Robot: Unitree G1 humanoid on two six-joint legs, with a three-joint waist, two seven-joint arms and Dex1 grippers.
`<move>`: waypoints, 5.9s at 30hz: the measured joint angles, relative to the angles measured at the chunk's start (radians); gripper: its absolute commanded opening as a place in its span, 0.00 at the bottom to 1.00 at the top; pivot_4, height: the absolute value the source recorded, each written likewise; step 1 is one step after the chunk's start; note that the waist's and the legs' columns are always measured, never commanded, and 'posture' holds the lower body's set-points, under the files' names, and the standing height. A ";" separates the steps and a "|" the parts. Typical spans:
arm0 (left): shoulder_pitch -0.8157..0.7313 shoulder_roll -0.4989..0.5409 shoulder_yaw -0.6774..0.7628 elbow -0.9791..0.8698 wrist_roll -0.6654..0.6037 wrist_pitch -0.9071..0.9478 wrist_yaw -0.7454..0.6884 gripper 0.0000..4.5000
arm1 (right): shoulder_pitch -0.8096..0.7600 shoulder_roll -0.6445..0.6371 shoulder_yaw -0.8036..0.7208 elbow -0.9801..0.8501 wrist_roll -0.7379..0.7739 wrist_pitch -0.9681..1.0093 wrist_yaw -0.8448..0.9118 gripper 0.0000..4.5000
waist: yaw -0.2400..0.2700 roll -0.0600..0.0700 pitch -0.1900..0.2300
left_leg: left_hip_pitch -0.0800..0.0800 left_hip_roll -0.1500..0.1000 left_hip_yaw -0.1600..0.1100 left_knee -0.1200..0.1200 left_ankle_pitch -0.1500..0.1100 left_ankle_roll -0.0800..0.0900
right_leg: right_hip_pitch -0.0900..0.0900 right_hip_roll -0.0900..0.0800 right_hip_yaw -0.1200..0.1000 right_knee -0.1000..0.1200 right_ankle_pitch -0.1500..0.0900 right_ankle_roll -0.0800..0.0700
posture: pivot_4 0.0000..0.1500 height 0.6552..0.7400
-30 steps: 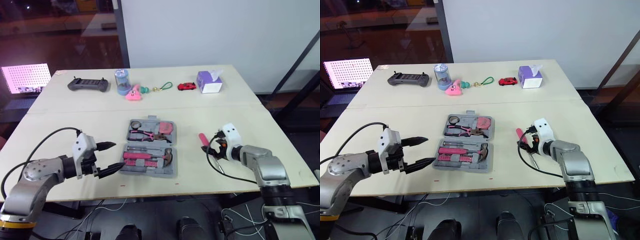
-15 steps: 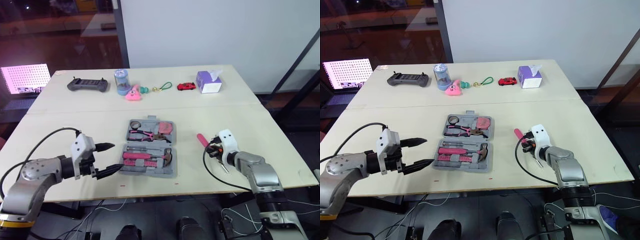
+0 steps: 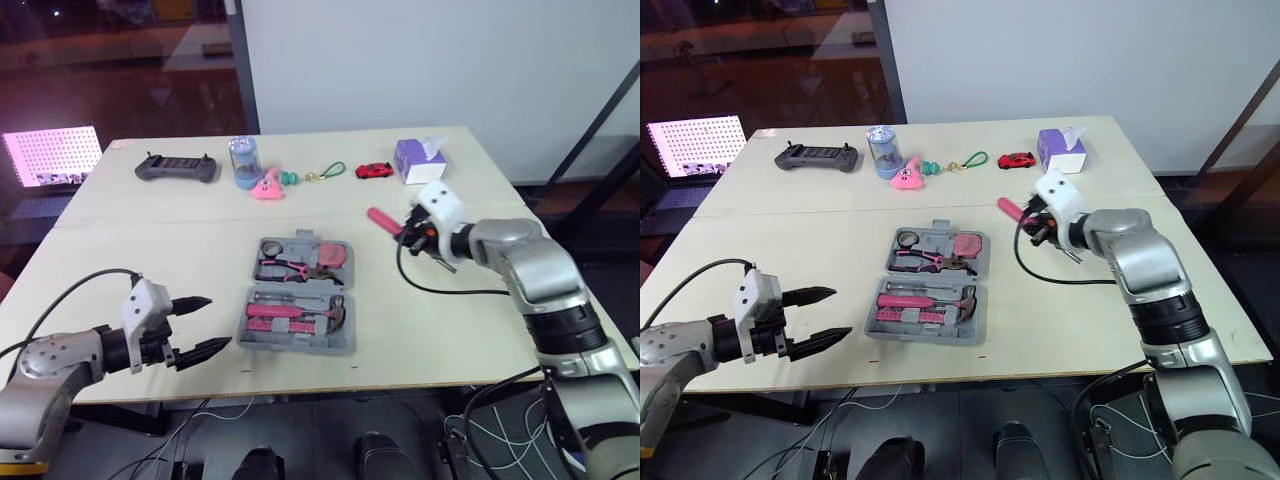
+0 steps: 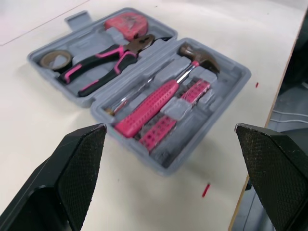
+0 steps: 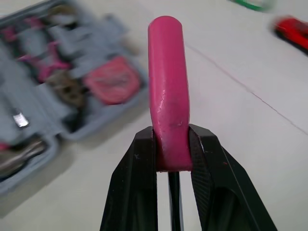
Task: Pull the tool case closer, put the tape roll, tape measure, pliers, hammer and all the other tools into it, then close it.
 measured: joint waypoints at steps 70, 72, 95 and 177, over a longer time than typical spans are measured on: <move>0.418 -0.037 0.176 -0.277 -0.012 0.012 0.092 1.00 | -0.169 0.526 0.623 0.146 -0.136 0.190 -0.027 0.09 | -0.006 -0.002 -0.001 | -0.001 0.002 -0.001 -0.002 0.000 0.000 | -0.006 0.003 0.001 0.003 0.001 -0.002 | 1.00 1.00; 0.422 -0.037 0.176 -0.279 -0.012 0.012 0.093 1.00 | -0.169 0.530 0.622 0.151 -0.140 0.187 -0.025 0.09 | -0.007 -0.002 -0.001 | -0.001 0.002 -0.001 -0.002 0.000 0.000 | -0.006 0.003 0.001 0.003 0.001 -0.002 | 1.00 1.00; 0.361 -0.027 0.176 -0.260 -0.021 0.027 0.081 1.00 | 0.000 0.452 0.240 -0.026 0.005 -0.117 0.022 0.52 | -0.001 -0.003 -0.001 | -0.002 0.001 -0.001 -0.002 0.000 0.000 | -0.006 0.002 0.001 0.002 0.001 -0.002 | 1.00 1.00; -0.839 -0.320 -0.322 1.336 0.518 -0.587 -0.044 0.00 | 0.067 0.290 0.092 0.662 -0.383 -0.915 0.059 0.00 | -0.003 -0.003 -0.001 | 0.000 0.000 -0.001 0.002 0.005 -0.008 | -0.002 0.002 -0.001 0.003 0.001 -0.001 | 1.00 1.00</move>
